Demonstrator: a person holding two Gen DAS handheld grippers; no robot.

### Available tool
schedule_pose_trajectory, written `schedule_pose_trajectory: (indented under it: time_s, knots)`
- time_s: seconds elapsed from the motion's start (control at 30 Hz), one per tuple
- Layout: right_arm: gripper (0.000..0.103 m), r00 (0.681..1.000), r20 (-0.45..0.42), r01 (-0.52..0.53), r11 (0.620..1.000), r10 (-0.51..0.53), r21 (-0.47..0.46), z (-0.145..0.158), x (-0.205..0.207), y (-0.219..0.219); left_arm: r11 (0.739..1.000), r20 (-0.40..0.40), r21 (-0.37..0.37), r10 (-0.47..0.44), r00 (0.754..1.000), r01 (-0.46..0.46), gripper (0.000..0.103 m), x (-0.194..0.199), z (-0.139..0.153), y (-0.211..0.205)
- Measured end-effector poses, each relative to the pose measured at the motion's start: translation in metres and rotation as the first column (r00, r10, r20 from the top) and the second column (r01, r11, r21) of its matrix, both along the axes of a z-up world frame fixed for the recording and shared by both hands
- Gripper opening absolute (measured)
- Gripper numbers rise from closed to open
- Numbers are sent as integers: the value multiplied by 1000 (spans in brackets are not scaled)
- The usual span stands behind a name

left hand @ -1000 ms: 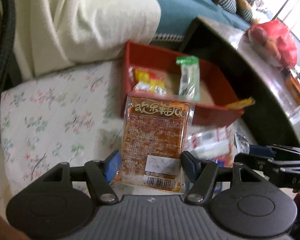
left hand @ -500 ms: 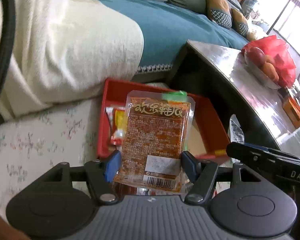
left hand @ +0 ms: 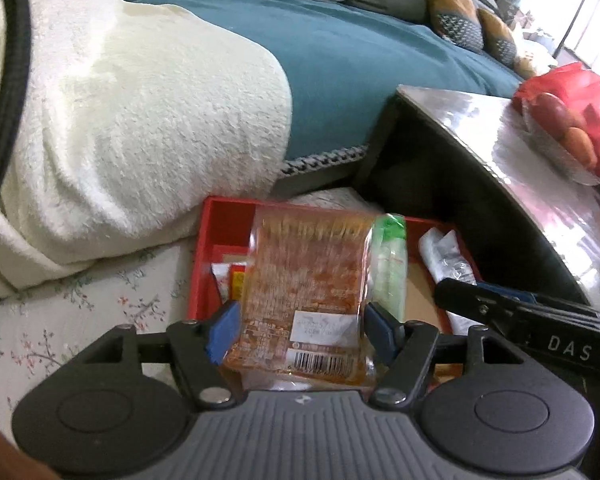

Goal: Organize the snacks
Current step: 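Carry the orange pack and white sachet over the red tray, then open both grippers to drop the packets into the red tray, then withdraw both grippers toward the remaining packets beside the tray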

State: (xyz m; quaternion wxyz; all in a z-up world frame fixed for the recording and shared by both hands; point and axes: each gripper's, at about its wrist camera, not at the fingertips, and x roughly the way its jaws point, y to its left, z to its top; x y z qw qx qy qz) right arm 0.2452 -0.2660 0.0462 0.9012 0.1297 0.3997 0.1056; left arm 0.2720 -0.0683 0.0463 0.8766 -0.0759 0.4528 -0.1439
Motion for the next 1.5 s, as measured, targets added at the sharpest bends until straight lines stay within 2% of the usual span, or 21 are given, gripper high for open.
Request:
schedule_pose_trajectory:
  time_s: [0.27,0.6,0.8,0.93,1.23,1.4,1.5]
  knots:
    - [60,998,-55,25,1000,-25,-7,-19,13,-8,999,-27,41,-6,1000,8,63,4,-12,-1]
    - [64,998,-70,6,1000,-8,-25,-14,2,-6,999,-33,47,-5,999,7,64,-9,-9,6]
    - [67,997,-77,-16,999,13,-31,-8,-11,-3,997,-37,72,-34,999,36,64,-30,-11,12]
    - [68,997,-79,-13,1000,11,-29,-3,-22,-6,994,-48,56,-91,995,94,64,-49,-13,9]
    - [71,996,-84,18,1000,-19,-11,4,-44,-18,966,-59,112,-228,972,233,64,-80,-21,-28]
    - [73,993,-113,20,1000,-23,-22,0,-57,-22,945,-68,130,-293,954,300,64,-89,-25,-45]
    - [75,992,-123,34,999,-36,-21,-1,-66,-27,923,-69,152,-347,935,354,64,-94,-29,-57]
